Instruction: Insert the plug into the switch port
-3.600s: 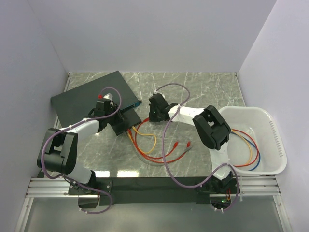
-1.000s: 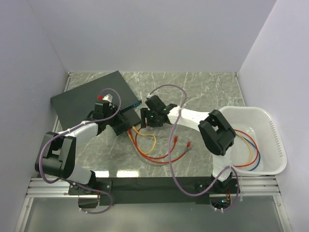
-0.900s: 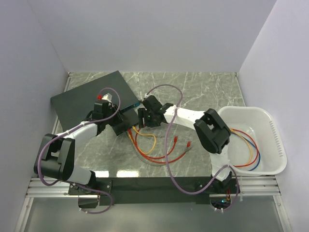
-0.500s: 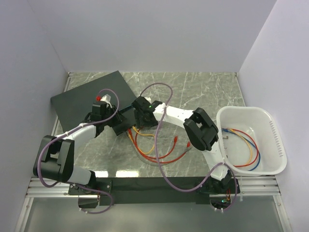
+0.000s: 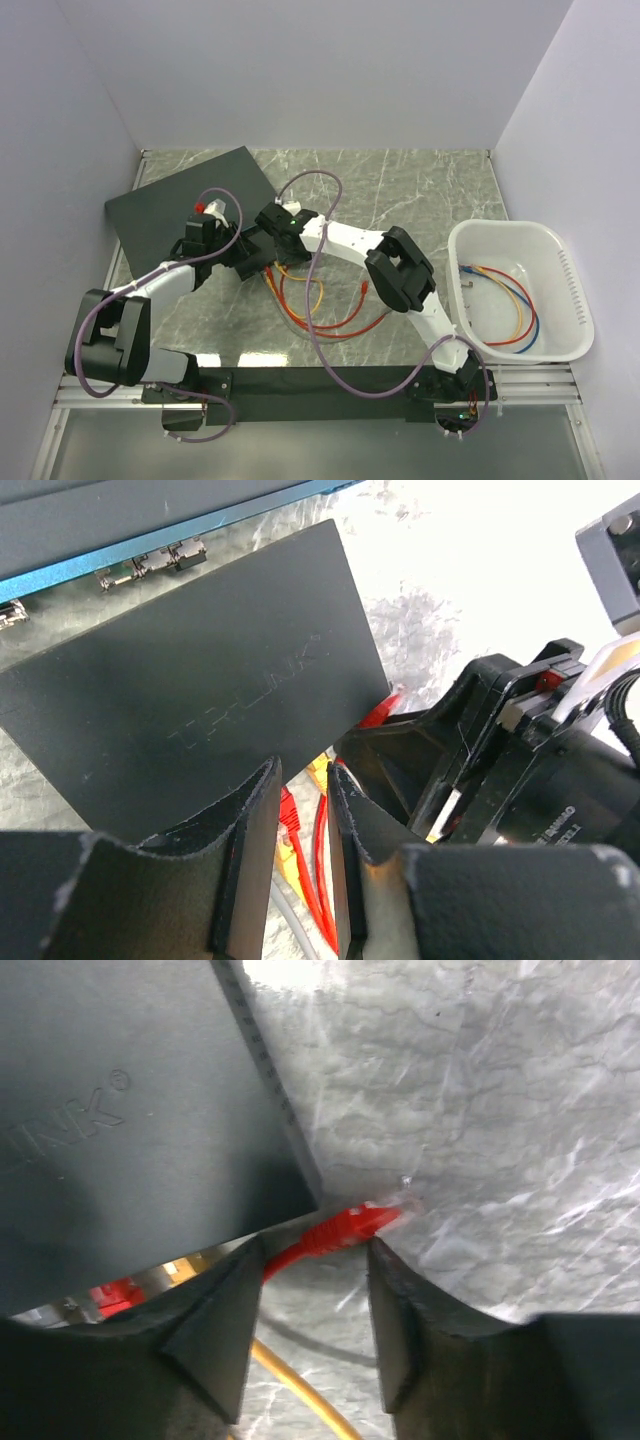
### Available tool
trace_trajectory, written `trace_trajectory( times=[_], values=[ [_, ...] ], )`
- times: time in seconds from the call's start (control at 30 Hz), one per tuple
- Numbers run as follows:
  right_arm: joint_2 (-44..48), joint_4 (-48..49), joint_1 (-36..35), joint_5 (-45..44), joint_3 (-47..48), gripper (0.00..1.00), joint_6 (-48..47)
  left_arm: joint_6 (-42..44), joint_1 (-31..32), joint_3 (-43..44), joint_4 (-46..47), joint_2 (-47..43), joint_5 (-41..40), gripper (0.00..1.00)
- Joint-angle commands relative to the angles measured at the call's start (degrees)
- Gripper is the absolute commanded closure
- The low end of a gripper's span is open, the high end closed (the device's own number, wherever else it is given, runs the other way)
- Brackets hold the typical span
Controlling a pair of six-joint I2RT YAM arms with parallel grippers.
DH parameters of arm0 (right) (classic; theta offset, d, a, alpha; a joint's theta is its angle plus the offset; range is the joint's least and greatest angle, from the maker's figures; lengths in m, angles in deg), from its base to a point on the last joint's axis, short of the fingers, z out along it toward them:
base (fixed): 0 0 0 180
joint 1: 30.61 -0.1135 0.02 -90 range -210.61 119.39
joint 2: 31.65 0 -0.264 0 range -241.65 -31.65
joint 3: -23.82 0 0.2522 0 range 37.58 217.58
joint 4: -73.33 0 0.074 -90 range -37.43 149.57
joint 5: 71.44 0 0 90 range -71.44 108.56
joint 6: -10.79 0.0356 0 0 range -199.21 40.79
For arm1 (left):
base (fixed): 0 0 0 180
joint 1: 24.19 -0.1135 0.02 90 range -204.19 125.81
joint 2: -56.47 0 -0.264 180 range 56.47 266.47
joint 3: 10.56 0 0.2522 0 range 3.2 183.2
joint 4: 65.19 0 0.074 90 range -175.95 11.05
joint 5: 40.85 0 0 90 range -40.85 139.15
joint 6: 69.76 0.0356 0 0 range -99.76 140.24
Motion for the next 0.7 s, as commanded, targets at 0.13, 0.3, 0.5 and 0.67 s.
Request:
trace_trajectory(
  times=[0.13,0.3,0.5,0.67],
  values=[
    [-0.9,-2.2,-0.6,-1.3,-7.6,0.67,1.0,0.5,-0.2,-0.5,2.2,-1.6,0.6,0.69],
    [0.9,0.2,0.4,-1.9,-12.0,0.77,0.2,0.6,-0.2,-1.0,2.1,-2.1,0.0,0.69],
    [3.2,3.9,2.8,-5.1,-18.6,0.87,-2.4,0.7,-0.2,-0.8,2.3,-1.2,0.1,0.69],
    [5.3,8.0,5.1,-4.6,-22.1,0.92,-3.6,1.1,-0.2,-0.4,2.0,0.0,-0.8,0.69]
  ],
)
